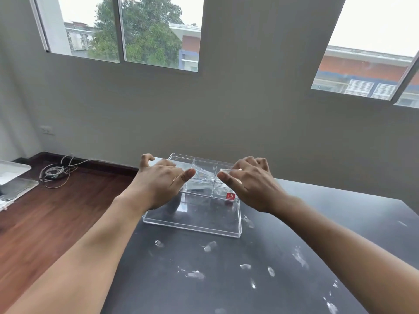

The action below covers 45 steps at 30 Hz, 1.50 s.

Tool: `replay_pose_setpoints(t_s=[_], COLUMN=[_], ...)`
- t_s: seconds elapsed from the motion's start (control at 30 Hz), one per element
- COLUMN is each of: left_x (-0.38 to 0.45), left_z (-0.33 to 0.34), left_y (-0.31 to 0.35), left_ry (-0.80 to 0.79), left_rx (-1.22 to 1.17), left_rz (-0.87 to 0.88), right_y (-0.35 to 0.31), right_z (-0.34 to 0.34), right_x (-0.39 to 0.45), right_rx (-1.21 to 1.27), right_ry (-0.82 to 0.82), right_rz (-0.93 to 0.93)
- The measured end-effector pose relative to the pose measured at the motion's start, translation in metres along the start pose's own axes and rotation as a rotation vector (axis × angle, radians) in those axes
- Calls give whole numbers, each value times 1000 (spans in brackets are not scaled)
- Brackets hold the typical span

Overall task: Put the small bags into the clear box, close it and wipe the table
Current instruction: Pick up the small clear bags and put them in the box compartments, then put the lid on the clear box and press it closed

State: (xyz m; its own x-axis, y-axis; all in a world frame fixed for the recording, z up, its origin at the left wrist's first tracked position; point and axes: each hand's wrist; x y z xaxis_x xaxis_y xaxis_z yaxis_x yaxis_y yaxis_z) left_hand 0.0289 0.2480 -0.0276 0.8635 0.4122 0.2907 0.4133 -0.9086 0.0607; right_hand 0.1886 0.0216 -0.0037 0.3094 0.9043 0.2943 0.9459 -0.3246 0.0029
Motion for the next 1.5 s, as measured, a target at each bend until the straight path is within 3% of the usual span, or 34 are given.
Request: replay_pose_setpoints(t_s=[0.13,0.33,0.6,0.77,1.0,1.2,1.33,1.5], left_x=[3,2,-15,-20,-24,-26,-31,-29], left_z=[2,6,-15,-16,-21,-35,-42,-39], left_y=[3,1,-15,-13,-15,-18,-23,-23], left_ry=[11,4,282,187,124,177,221,261], left_rx=[-3,-103,-348,-433,-392,-488,-723,-811], left_rz=[-30,-19,113,188,177,146,64,-6], right_y=[-6,-6,-38,-58,-67,-59,-52,-39], right_z=[4,4,-7,-6,-5,-36,-74,-102], right_x=[-1,3,-27,-47,-48,-33,-24,-3], right_rx=[-11,55,-28,105,293,473,808,1120], right_ry=[-141,-139,124,-3,-31,17,-27,-19], right_rz=[-20,24,-85,-239,-175,-29,236,500])
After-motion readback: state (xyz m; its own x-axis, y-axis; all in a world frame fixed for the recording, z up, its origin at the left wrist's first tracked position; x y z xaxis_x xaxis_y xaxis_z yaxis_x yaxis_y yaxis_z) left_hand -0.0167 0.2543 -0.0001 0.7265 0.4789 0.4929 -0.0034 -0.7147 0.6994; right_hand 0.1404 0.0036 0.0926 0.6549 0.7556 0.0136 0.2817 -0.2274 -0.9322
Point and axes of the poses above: each hand's wrist, its own x-axis towards the middle knuckle, its own z-axis out of the palm, y = z × x, and after that the axes turned 7 degrees about -z, right-handed
